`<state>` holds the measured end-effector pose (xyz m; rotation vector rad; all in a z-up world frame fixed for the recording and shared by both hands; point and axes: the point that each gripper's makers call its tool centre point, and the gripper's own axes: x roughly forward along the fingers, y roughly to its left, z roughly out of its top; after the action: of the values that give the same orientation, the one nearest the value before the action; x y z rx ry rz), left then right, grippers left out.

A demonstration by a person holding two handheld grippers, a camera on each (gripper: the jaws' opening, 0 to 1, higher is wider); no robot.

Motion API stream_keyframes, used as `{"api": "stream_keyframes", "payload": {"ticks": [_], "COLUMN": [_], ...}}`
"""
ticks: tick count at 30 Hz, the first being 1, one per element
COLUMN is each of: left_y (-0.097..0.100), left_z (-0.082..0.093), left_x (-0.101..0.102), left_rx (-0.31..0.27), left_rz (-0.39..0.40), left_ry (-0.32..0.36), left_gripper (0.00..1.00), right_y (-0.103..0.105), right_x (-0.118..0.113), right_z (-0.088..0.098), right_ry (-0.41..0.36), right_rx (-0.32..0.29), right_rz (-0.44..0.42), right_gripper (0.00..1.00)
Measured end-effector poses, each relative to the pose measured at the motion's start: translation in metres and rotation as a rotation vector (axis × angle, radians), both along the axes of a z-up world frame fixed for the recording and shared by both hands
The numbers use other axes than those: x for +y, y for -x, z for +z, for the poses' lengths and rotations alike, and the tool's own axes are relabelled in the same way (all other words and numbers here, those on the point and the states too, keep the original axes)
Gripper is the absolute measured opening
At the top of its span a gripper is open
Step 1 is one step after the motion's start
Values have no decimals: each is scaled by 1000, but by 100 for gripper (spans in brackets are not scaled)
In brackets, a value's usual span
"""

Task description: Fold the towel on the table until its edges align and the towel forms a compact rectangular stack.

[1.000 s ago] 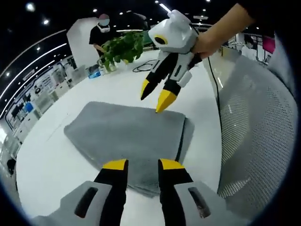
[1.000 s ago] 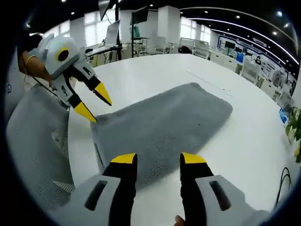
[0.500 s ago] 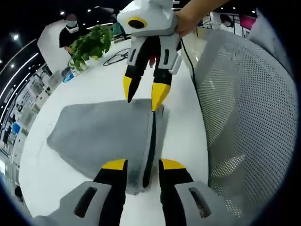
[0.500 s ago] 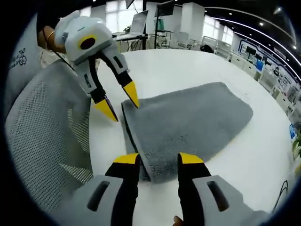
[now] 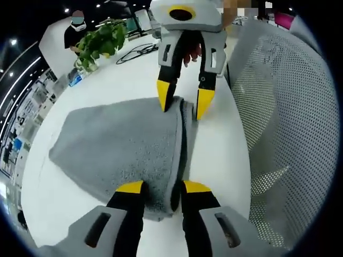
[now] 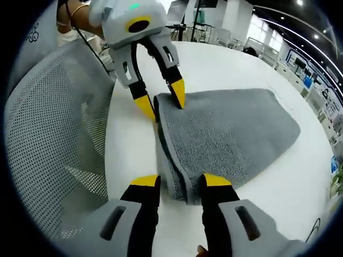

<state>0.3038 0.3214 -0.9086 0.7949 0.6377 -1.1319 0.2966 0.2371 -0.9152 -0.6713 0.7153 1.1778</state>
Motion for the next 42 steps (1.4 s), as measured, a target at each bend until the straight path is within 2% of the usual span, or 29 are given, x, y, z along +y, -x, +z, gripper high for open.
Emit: {"api": "stream_keyframes", "payload": {"ticks": [7, 13, 17, 22, 25, 31, 42], "left_y": [1, -2, -4, -9, -12, -15, -6], "left_z": [-1, -2, -1, -3, -5, -6, -6], "left_x": [0, -1, -2, -4, -4, -4, -3], "left_rx": [21, 38, 40, 27, 32, 47, 59], "left_rz": [-5, 8, 12, 15, 26, 34, 38], "left_ry": [19, 35, 30, 3, -25, -42, -56], "left_gripper": [26, 23, 20, 14, 12, 8, 8], "right_y": [-1, -5, -11, -12, -14, -14, -6], "right_x": [0, -1, -1, 0, 0, -1, -1], "right_z": [-5, -6, -8, -6, -5, -3, -6], "right_ry": [18, -6, 12, 37, 47, 39, 29], "right_rx": [-22, -25, -52, -57, -35, 47, 42], "right_rz": [22, 2, 3, 18, 20, 5, -31], "right_gripper": [28, 24, 15, 10, 8, 6, 6]}}
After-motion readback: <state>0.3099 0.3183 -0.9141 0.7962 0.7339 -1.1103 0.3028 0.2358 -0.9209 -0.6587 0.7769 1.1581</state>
